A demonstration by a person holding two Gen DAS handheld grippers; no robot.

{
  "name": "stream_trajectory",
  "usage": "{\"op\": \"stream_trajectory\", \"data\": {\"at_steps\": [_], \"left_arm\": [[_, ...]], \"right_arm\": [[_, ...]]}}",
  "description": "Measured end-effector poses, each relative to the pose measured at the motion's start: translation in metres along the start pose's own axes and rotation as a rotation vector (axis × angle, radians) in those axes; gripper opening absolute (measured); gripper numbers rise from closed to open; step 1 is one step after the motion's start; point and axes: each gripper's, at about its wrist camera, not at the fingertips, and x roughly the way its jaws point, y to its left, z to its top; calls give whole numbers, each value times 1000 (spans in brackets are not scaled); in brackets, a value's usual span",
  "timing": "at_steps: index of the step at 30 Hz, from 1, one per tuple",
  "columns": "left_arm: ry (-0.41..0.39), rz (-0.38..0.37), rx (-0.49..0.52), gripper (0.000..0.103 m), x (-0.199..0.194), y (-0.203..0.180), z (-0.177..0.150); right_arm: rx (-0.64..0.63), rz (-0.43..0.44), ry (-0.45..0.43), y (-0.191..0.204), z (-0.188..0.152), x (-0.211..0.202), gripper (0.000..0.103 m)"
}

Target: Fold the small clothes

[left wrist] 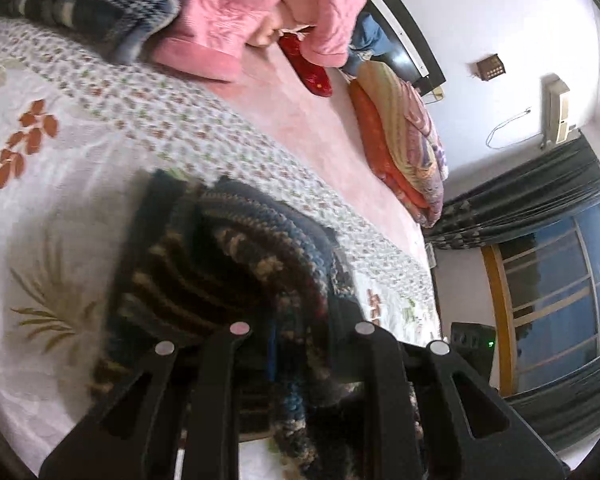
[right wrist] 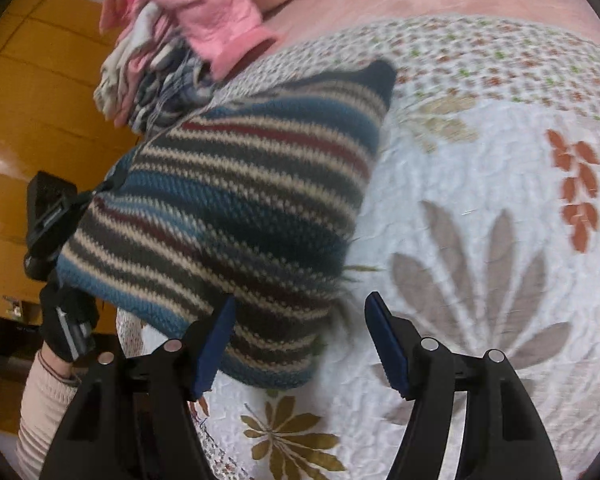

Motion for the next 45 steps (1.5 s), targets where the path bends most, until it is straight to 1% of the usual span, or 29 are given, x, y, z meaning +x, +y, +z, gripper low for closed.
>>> {"op": "stream_trajectory", "data": {"at_steps": [4,7,10,13,14,15,16,17,18,19,20,22,23,25,27,28,30,33,35,36,37,38,39,40,43,45], "left_arm": [[9,35,-26,16,-4,26,-1],[25,94,-27,16,2,42,-2],[61,152,-19,17,11,53,-7],[96,217,-8,19,20,61,-14],[110,245,-14,22,24,64,-16],[118,255,-23,24,24,66,-17],[121,257,-35,28,24,66,-16],[122,258,-54,28,21,66,-15],[123,257,-68,32,18,65,-13],[126,256,-80,38,13,64,-12],[127,257,-79,41,6,60,-12],[133,240,-69,53,-6,50,-15],[152,236,-67,53,-12,45,-19],[176,199,-57,56,-19,33,-28],[204,184,-27,59,-25,20,-40],[217,189,-11,61,-26,16,-44],[237,204,13,62,-27,9,-56],[269,240,5,63,-17,10,-63],[286,257,-10,59,-8,15,-67],[296,267,-13,51,-3,18,-67],[313,260,-25,26,4,22,-70],[325,251,-44,14,9,24,-69],[330,254,-64,12,12,28,-71],[318,255,-76,10,12,30,-71],[262,256,-41,9,-2,22,-63],[220,202,-28,9,-24,13,-52]], "right_arm": [[-30,-18,48,17,-5,25,68],[-42,-31,71,24,-10,41,68],[-59,-59,95,31,-13,57,69],[-76,-92,116,32,-18,71,69],[-78,-97,119,33,-19,73,69],[-81,-107,122,33,-20,76,70],[-84,-118,127,33,-20,79,71],[-85,-124,130,35,-20,82,71],[-85,-125,129,34,-21,83,71],[-83,-122,128,35,-20,83,71],[-86,-118,127,36,-21,81,71],[-106,-116,121,39,-22,77,72],[-113,-111,118,40,-22,74,72],[-114,-96,113,40,-23,68,72],[-112,-88,103,38,-25,61,72],[-108,-83,99,36,-25,58,72],[-99,-80,90,32,-24,53,72],[-90,-86,81,29,-24,48,72],[-85,-83,76,29,-25,46,72],[-89,-84,75,30,-26,45,72],[-95,-87,73,31,-27,45,72],[-100,-91,68,32,-27,44,72],[-95,-84,65,33,-28,44,72],[-87,-73,64,33,-29,44,72],[-77,-56,64,34,-33,46,72],[-85,-54,72,40,-35,52,72]]}}
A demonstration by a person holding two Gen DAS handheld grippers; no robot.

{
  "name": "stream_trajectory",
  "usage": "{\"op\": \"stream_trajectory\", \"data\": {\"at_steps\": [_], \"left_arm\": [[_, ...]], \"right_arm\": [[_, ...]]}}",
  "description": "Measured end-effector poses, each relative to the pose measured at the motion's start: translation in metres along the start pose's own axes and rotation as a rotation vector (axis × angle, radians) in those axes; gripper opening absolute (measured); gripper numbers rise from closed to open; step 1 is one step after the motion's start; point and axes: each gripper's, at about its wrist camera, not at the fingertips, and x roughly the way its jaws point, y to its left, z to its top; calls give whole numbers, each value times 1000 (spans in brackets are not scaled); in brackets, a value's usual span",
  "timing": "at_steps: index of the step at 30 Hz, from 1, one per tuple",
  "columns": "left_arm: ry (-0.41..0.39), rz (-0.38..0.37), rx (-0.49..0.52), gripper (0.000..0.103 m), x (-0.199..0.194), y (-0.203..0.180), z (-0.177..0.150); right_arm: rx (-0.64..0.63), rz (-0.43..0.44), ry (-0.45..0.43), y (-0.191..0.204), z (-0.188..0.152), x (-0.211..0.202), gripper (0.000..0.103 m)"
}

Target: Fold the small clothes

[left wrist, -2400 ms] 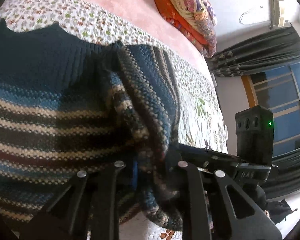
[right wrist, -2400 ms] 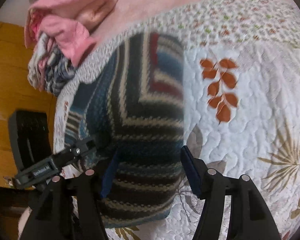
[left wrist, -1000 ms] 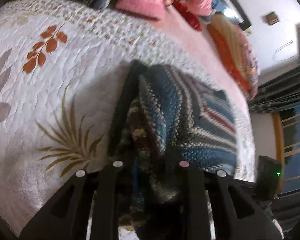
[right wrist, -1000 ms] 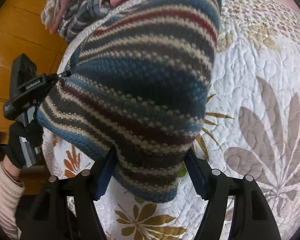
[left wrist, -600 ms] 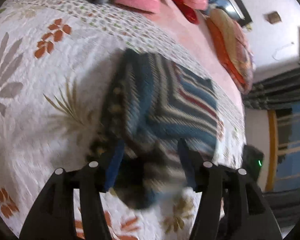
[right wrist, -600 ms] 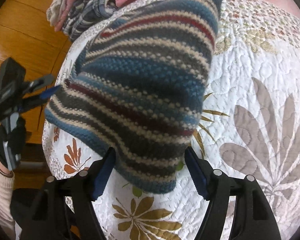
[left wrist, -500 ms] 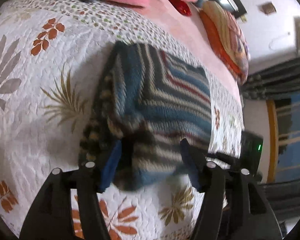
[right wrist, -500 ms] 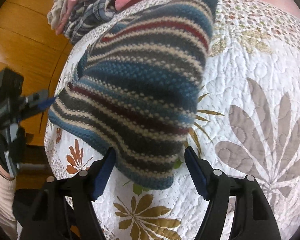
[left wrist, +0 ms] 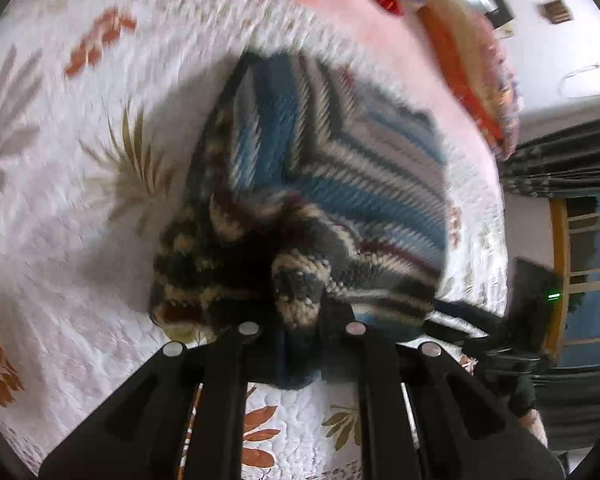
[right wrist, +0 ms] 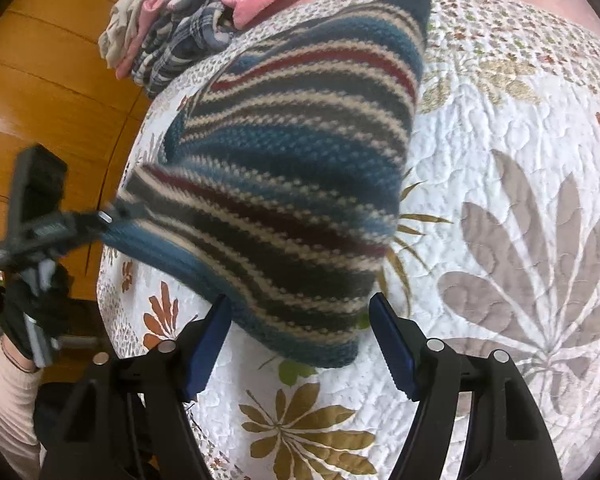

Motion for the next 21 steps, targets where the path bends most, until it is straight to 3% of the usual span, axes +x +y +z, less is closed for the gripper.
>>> {"op": "stream_trajectory", "data": {"at_steps": [3,5,10,17,20,21], "left_arm": [[-55,-41,36,9,-31,2,5],[-49,-12,71,9,-32,6,3],[70,132,75,10,18,31,-5],[101,203,113,14,52,36,-10],[116,183,106,17,51,35,-11],[130,166,100,23,48,35,-10]], "right_arm": [[-12,16,5,7,0,5,72],[-17,26,9,12,-1,8,72],[-32,-22,27,13,-3,17,72],[-39,-138,81,1,-9,37,70],[-39,-132,91,-2,-8,38,70],[-43,-131,96,-1,-7,38,70]]}}
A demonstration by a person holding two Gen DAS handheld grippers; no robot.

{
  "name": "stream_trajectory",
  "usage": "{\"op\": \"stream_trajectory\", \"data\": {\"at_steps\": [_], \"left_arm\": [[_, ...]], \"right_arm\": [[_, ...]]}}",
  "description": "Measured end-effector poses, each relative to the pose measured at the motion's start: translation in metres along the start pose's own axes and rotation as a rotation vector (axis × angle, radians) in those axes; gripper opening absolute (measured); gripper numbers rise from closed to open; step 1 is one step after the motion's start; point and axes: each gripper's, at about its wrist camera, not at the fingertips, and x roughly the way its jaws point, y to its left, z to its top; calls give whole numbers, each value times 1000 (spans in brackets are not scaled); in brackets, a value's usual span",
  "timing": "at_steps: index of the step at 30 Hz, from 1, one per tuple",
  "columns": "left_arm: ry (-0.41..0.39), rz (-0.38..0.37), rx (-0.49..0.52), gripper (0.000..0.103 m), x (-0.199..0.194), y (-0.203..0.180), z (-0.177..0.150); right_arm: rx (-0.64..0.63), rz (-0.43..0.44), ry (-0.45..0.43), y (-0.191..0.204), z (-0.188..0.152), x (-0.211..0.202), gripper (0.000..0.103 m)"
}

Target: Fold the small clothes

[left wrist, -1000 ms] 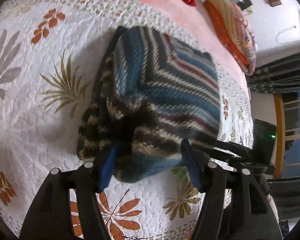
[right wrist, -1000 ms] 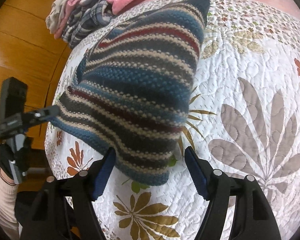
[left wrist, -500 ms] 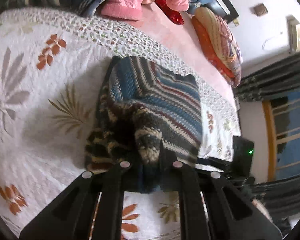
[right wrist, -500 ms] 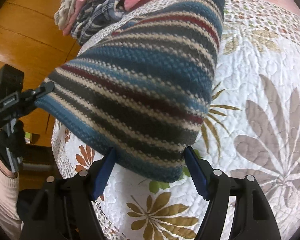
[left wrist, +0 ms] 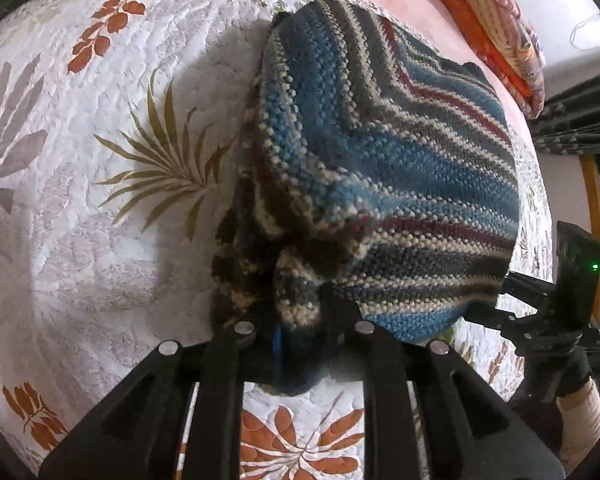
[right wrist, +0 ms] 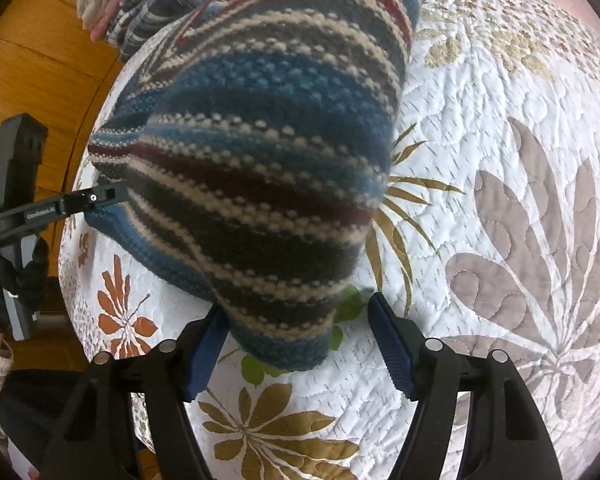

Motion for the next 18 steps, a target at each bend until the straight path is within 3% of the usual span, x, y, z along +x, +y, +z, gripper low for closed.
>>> {"op": "stream_trajectory", "data": {"at_steps": [4,8,12,18], "left_arm": [[44,-114,-8,54,-24,2,6],[-35,-219,33,61,-60,2,14],[-155,-184,-57,64,-67,14,30],[-179,-60,-159,63,-31,17,61]], "right_arm": [[0,40,16,-2,5,-6,72],[-14,74,-14,-5,7,-29,74],[28,89,-50,-19,11,-39,76],[57,92,-56,-35,12,-36,76]]}}
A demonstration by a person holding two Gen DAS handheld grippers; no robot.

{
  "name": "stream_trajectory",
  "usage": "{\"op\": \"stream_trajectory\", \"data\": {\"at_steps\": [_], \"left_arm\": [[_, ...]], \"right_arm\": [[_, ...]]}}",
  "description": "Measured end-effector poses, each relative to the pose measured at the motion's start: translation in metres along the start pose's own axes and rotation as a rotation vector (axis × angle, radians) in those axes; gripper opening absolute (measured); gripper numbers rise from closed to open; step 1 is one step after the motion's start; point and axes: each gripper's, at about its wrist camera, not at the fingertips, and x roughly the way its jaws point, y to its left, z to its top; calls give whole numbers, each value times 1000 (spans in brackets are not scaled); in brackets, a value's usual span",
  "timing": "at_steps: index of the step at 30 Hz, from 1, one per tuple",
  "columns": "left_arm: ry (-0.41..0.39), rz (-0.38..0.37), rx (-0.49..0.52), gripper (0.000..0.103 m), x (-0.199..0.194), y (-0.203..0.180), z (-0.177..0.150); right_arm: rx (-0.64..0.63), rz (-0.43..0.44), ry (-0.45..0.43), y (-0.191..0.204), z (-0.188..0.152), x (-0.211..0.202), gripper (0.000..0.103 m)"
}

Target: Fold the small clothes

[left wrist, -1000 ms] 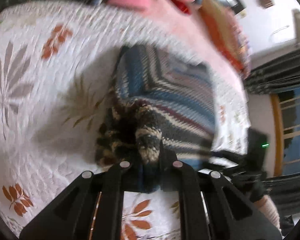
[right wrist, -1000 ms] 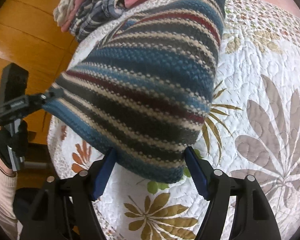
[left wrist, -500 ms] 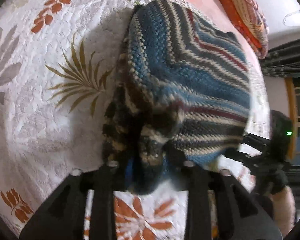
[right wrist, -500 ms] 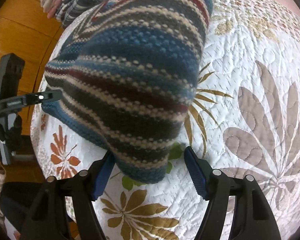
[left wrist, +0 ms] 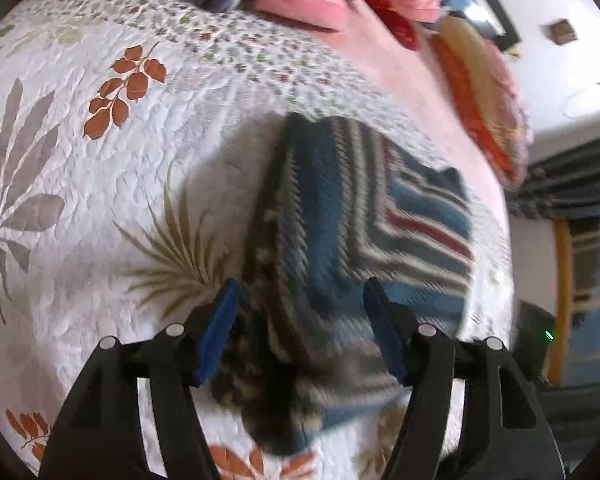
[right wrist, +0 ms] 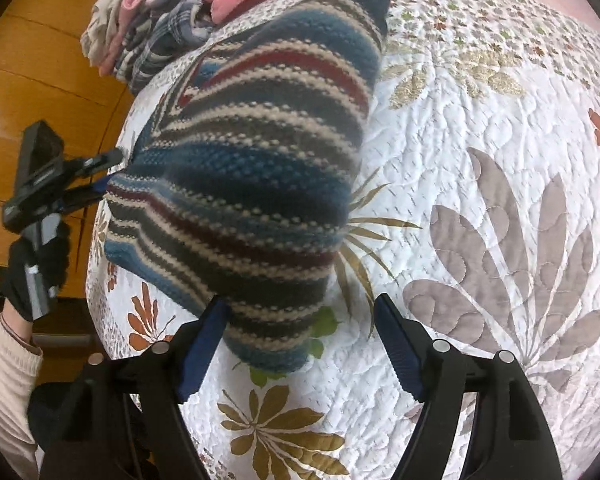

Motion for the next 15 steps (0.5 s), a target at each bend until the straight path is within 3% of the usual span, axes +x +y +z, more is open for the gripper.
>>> {"op": "stream_trajectory", "data": {"at_steps": [3,5,6,7,9,12,15], "left_arm": [[-71,0,-38,58,8,-4,7],[-94,12,-7,41,14,-17,9],[-110,20,31,23,13,-22,8],[-126,22,72,15,12,-27,10],[-179,14,158,14,1,-38,6],[-225,52,205,10,-10,-39,3],[-162,120,151,10,4,-18,3]], "right_arm": [[-14,-9,-1,-2,-1,0,76],[-16,-14,0,-2,-2,2,76],[-15,-14,-1,-5,-4,0,76],[-17,-16,-1,-6,-4,0,76],[-26,-25,-2,-6,-5,0,76],[-24,-27,-1,-8,-7,-1,76],[-26,-33,-1,-8,-8,-1,76]]}}
